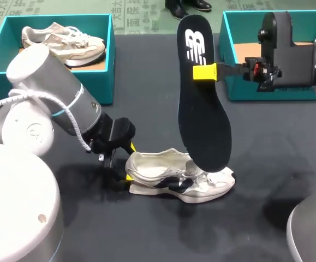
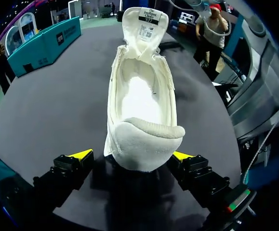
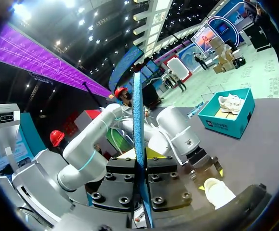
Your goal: Take the shoe out of the shoebox, open the shoe tongue, remove and reinsert the insole, then place the shoe into the shoebox
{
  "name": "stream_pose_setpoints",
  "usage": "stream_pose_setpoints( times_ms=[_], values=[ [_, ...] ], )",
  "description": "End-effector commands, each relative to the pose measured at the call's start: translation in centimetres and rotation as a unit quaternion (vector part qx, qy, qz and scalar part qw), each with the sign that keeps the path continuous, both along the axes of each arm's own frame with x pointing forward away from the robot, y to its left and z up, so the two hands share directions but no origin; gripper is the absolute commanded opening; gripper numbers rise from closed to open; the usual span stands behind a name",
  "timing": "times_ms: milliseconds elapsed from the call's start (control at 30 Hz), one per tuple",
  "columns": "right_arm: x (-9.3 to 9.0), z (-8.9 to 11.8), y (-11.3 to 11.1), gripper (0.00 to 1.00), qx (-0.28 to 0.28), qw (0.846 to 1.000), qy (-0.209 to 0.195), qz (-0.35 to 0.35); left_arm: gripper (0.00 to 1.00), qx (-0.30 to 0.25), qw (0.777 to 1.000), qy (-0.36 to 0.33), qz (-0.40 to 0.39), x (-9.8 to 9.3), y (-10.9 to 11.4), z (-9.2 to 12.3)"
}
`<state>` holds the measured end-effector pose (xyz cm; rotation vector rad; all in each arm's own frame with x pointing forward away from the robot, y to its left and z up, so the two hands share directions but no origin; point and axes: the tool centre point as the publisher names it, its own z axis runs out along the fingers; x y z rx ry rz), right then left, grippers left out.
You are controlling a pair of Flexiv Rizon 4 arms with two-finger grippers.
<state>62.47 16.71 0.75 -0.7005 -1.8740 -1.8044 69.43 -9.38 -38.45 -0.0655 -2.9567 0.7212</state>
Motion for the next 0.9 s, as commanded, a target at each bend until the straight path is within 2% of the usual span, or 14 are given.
stream_pose_setpoints(
  times_ms=[33, 333, 533, 700, 900],
  values=[
    [0.0, -0.1, 0.2, 0.0, -0.001, 1.0, 0.001, -0.001, 1.0, 0.085, 0.996, -0.011, -0.004, 0.3, -0.6, 0.3],
    [0.0, -0.1, 0.2, 0.0, -0.001, 1.0, 0.001, -0.001, 1.0, 0.147, 0.989, -0.031, -0.01, -0.6, -0.8, 0.5],
    [0.0, -0.1, 0.2, 0.0, -0.001, 1.0, 0.001, -0.001, 1.0, 0.187, 0.981, -0.038, -0.024, -0.4, -1.0, 0.7],
    [0.0, -0.1, 0.2, 0.0, -0.001, 1.0, 0.001, -0.001, 1.0, 0.204, 0.977, -0.054, -0.035, -0.2, -1.2, 1.2],
    [0.0, -0.1, 0.2, 0.0, -0.001, 1.0, 0.001, -0.001, 1.0, 0.213, 0.975, -0.054, -0.041, -0.2, -1.6, 0.7]
  ],
)
